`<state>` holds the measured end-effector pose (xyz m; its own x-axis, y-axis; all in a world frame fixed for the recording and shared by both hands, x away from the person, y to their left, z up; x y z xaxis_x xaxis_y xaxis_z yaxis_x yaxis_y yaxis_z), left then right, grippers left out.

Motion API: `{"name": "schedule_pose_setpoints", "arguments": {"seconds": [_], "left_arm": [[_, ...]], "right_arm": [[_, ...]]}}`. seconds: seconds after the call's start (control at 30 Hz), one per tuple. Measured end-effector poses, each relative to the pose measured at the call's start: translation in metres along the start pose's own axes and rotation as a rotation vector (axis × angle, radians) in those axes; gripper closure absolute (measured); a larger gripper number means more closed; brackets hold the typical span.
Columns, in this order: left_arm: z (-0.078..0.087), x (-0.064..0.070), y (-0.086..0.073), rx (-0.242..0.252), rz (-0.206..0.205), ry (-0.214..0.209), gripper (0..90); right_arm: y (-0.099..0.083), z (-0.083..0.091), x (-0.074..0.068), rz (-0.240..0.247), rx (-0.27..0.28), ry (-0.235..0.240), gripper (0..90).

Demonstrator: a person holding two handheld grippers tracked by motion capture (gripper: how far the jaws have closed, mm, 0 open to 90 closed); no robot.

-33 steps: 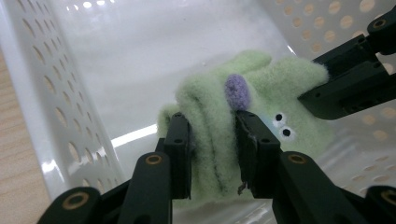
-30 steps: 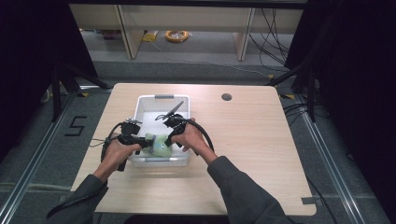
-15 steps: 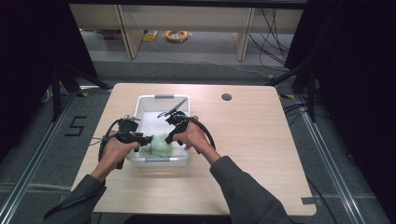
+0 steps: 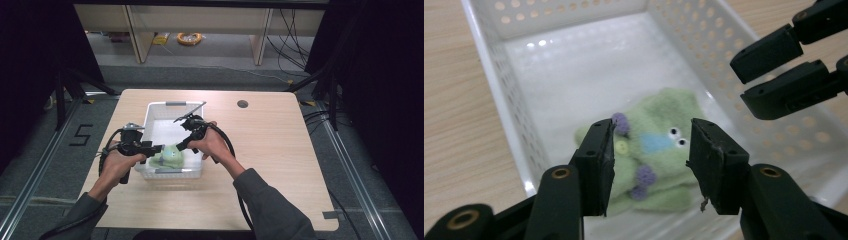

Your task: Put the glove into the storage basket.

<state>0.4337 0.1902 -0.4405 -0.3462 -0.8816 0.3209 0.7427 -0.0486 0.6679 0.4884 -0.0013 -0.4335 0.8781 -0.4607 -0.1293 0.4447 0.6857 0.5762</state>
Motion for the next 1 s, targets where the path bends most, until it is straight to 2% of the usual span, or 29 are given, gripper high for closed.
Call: {"name": "schedule_pose_setpoints", "arguments": {"seconds": [0.03,0.07,0.1,0.17,0.2,0.23,0.27,0.33,0.37,0.43,0.5,0.6,0.7,0.77,0.8,0.83,0.9,0.93,0.97,1.0], "left_arm": [[0.001,0.002,-0.001,0.007,-0.023,-0.019,49.7],[0.003,0.006,-0.003,0.013,-0.006,-0.025,47.5],[0.005,0.009,-0.005,0.012,-0.001,-0.037,45.6],[0.008,0.016,-0.008,0.009,0.000,-0.056,41.9],[0.007,0.014,-0.005,0.006,-0.108,-0.101,41.0],[0.011,0.025,-0.011,0.021,0.005,-0.081,39.4],[0.013,0.028,-0.013,0.021,0.000,-0.093,37.9],[0.016,0.036,-0.018,0.034,-0.012,-0.111,35.1],[0.018,0.041,-0.021,0.045,-0.018,-0.125,33.5],[0.020,0.050,-0.027,0.063,-0.015,-0.161,31.5],[0.023,0.058,-0.034,0.071,-0.034,-0.177,30.3],[0.024,0.070,-0.045,0.074,-0.040,-0.206,29.3],[0.025,0.080,-0.054,0.075,-0.060,-0.222,28.1],[0.026,0.087,-0.059,0.091,-0.063,-0.234,27.8],[0.026,0.090,-0.062,0.100,-0.065,-0.243,27.8],[0.026,0.093,-0.064,0.098,-0.055,-0.245,27.9],[0.025,0.098,-0.069,0.096,-0.073,-0.260,27.9],[0.024,0.101,-0.073,0.093,-0.065,-0.260,27.7],[0.022,0.102,-0.076,0.090,-0.079,-0.264,27.4],[0.020,0.104,-0.079,0.086,-0.096,-0.272,27.0]], "right_arm": [[-0.001,0.005,-0.001,0.001,0.010,0.001,54.0],[-0.002,0.009,-0.002,0.009,0.022,0.000,51.9],[-0.003,0.013,-0.004,0.001,0.029,0.006,50.7],[-0.006,0.021,-0.005,0.023,0.060,0.006,45.0],[-0.008,0.024,-0.006,0.019,0.069,0.005,42.2],[-0.010,0.027,-0.006,0.024,0.085,0.000,38.6],[-0.013,0.031,-0.008,0.016,0.093,0.001,35.7],[-0.019,0.036,-0.009,0.036,0.120,-0.007,32.6],[-0.022,0.039,-0.011,0.022,0.127,0.008,31.3],[-0.030,0.045,-0.015,0.021,0.144,0.019,30.7],[-0.040,0.054,-0.017,0.029,0.175,0.025,29.5],[-0.055,0.065,-0.019,0.019,0.200,0.023,29.1],[-0.071,0.077,-0.018,0.026,0.225,-0.010,29.1],[-0.082,0.085,-0.019,0.016,0.241,-0.027,29.1],[-0.087,0.089,-0.019,0.004,0.244,-0.050,29.2],[-0.092,0.091,-0.019,0.004,0.254,-0.056,29.2],[-0.101,0.095,-0.020,-0.009,0.274,-0.072,29.2],[-0.106,0.096,-0.020,-0.011,0.285,-0.072,29.2],[-0.111,0.097,-0.020,0.000,0.291,-0.080,29.2],[-0.115,0.098,-0.020,-0.011,0.304,-0.090,29.1]]}}
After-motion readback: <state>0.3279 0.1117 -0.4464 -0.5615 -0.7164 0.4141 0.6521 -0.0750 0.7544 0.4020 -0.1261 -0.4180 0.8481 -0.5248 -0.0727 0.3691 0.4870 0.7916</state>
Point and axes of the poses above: each handheld gripper's, and its own axes: z roughly backward along the jaws, y roughly out of its top, x roughly to its right, the point moved 3 cm from there along -z, roughly forward along the jaws, and after that the axes turned 12 degrees about z, right-handed, at the moved point
